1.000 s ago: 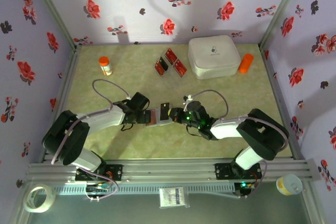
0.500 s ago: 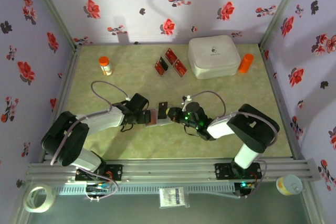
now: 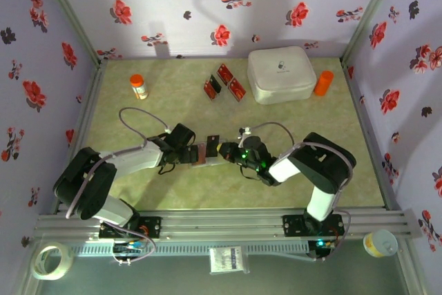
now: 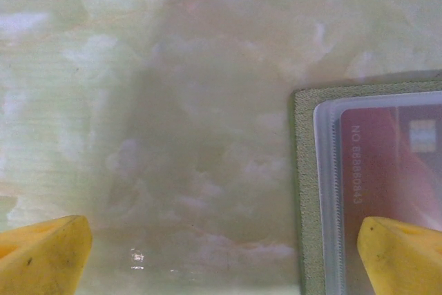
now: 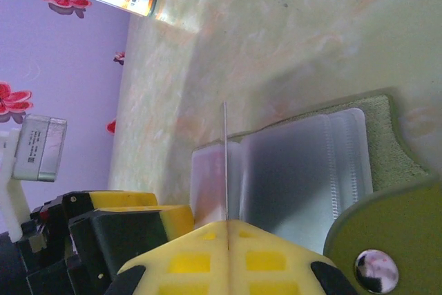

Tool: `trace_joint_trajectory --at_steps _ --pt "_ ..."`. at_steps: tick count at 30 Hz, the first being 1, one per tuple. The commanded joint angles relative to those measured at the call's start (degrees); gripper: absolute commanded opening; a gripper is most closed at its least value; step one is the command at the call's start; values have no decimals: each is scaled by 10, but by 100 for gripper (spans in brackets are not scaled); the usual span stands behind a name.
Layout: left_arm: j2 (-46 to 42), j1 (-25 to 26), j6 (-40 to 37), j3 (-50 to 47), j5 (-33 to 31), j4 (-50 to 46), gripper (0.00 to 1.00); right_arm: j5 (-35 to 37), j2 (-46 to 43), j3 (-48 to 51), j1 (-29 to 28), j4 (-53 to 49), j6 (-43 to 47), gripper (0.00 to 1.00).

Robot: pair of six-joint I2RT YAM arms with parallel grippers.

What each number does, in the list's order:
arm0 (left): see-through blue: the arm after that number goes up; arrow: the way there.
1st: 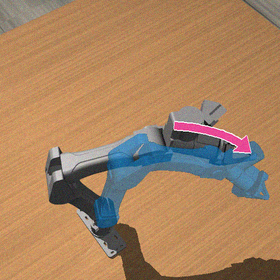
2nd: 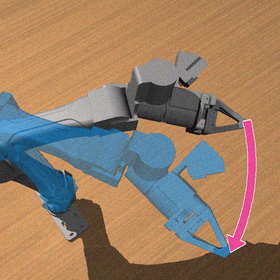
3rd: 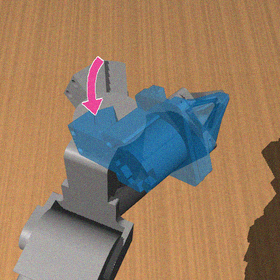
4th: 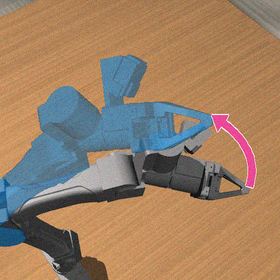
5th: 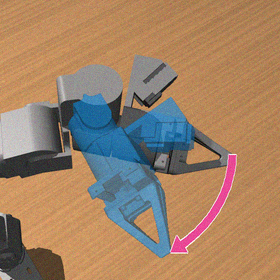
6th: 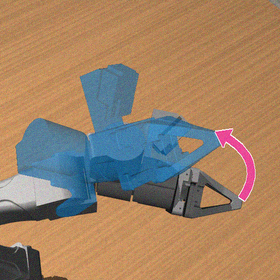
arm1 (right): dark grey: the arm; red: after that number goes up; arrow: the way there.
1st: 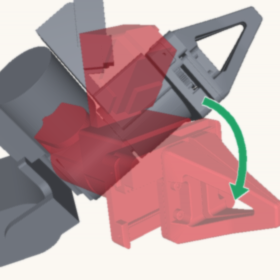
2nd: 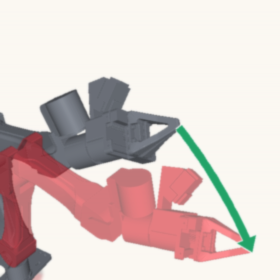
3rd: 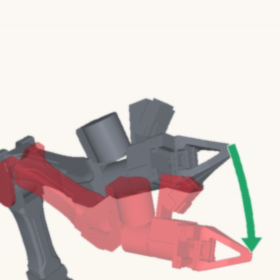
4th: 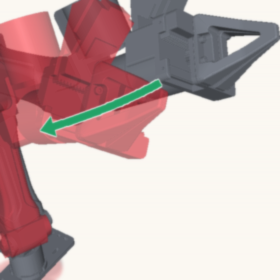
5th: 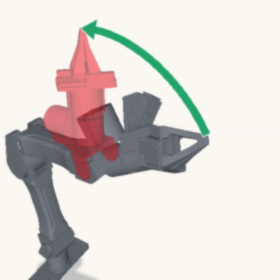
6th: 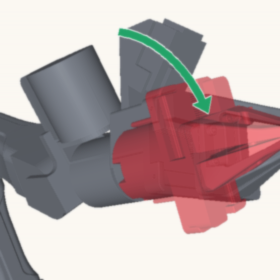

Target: Put the credit cards into the card holder

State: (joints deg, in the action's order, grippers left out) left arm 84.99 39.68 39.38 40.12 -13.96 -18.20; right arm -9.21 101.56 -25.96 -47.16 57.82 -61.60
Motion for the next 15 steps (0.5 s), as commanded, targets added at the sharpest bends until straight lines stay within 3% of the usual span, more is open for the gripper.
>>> trace_joint_trajectory --at_steps 1,15 --pt "0 -3 6 -17 -2 -28 100 -4 15 5 -7 34 -13 0" --pt "-3 -3 7 -18 -2 -27 100 -18 33 2 -11 40 -20 0"
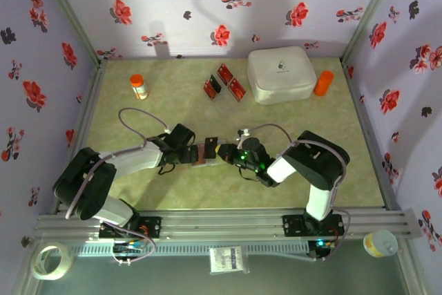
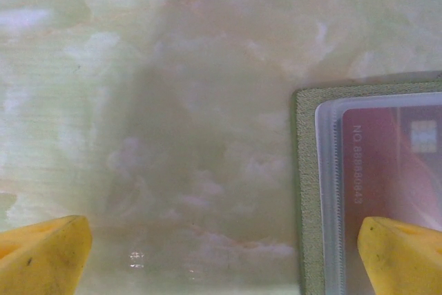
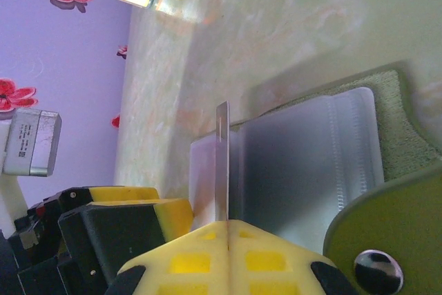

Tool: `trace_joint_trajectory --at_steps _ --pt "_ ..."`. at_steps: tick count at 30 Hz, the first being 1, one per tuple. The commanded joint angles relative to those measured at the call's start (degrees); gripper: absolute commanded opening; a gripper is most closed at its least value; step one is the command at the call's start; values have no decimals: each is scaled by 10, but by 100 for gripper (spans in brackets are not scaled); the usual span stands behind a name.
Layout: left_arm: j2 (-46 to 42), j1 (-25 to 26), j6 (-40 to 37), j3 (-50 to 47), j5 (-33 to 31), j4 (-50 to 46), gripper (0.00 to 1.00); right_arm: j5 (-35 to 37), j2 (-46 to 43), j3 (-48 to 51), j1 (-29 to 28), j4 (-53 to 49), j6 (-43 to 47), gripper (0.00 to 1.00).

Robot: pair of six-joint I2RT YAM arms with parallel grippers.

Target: Put the credit cards into the card holder

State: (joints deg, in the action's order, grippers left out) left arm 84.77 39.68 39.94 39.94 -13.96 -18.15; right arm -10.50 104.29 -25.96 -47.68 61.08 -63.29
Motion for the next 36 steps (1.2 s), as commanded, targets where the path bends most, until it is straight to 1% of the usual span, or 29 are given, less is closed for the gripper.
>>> trace_joint_trajectory --at_steps 1,14,22,29,36 --pt "-1 -4 1 -15 -1 -28 100 -6 5 3 -6 3 -3 0" --pt "-1 -3 1 -19 -1 -26 100 -20 -26 0 -7 -88 14 0" --pt "-1 -3 1 -18 -1 -26 100 -31 -48 -21 -7 -163 33 0" --pt "-1 -3 2 -22 -1 -23 100 -47 -46 -50 -7 -228 50 0" --pt "-2 -3 2 -26 -2 -20 100 -59 -38 -74 -5 -265 57 0"
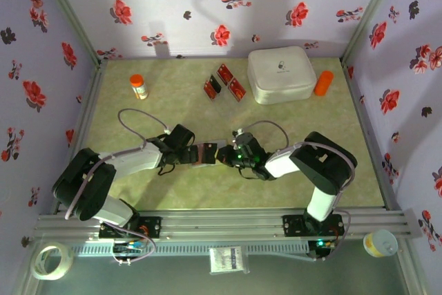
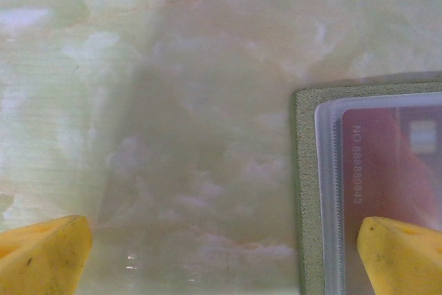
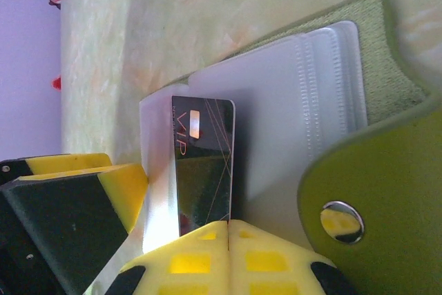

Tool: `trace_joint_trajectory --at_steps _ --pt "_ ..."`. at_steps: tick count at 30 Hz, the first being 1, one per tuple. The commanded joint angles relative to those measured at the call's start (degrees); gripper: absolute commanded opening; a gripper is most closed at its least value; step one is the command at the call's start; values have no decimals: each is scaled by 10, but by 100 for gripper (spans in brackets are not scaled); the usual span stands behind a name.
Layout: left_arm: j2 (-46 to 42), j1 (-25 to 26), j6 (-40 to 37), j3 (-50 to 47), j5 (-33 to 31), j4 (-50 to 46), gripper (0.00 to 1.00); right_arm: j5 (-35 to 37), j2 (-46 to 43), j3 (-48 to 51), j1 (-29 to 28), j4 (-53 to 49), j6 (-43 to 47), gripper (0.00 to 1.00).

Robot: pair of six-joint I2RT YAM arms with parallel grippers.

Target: Put the credit cards into the card holder

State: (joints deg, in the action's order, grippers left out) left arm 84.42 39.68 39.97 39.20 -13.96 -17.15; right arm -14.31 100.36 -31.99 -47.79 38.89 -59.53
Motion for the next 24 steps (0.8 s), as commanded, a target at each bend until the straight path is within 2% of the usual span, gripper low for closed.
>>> trace_joint_trajectory --at_steps 1,14,20,24 --pt "1 -3 2 -19 0 -28 100 -23 2 -17 -4 -48 20 0" --pt "-11 -3 2 -16 5 -28 100 -54 37 -91 -1 -135 52 1" --pt "-41 -6 14 3 12 -40 100 -72 35 -145 0 -229 102 29" --pt "-66 -16 26 3 22 -39 100 -48 -8 -181 -1 -335 161 40"
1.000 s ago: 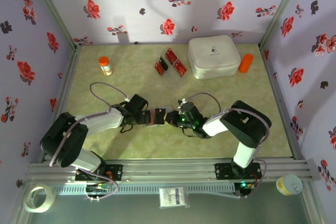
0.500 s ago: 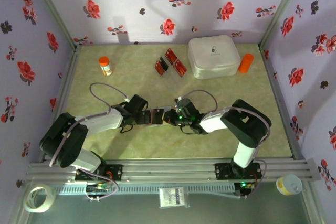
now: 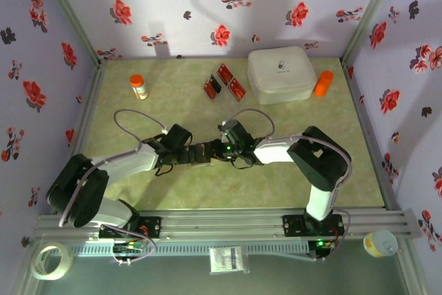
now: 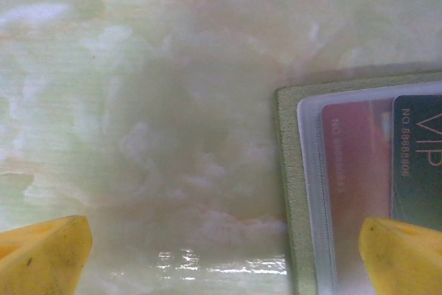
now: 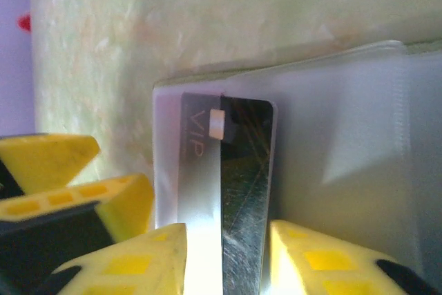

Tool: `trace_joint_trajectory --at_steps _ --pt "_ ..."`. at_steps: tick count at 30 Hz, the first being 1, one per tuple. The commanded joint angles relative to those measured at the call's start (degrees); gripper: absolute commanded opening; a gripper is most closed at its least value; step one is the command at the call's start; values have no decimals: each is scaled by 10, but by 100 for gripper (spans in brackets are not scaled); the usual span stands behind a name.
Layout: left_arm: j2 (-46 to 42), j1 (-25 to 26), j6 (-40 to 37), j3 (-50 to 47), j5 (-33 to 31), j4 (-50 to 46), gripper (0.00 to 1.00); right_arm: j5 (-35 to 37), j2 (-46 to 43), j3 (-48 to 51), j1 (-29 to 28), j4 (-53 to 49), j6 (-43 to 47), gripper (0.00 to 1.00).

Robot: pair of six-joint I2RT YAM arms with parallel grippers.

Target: Put the credit cards into the card holder

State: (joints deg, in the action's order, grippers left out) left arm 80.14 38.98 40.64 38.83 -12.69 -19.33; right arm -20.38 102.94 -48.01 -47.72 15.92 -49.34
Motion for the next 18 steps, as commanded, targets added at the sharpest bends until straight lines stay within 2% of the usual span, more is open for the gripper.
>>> trace_joint_trajectory --at_steps 1,5,12,16,18 --pt "-30 -12 21 5 10 -18 100 24 -46 -29 -1 -133 72 42" --pt "-46 -21 26 -4 10 -23 100 61 -77 -62 -1 -218 114 43" --pt "-57 -40 33 -26 -2 -41 100 92 -71 -115 -1 -290 149 40" --pt "-56 -48 38 -33 -13 -54 100 113 -58 -137 -1 -309 158 32" --pt "-51 -51 37 -33 -19 -60 100 119 -48 -148 -1 -316 162 21"
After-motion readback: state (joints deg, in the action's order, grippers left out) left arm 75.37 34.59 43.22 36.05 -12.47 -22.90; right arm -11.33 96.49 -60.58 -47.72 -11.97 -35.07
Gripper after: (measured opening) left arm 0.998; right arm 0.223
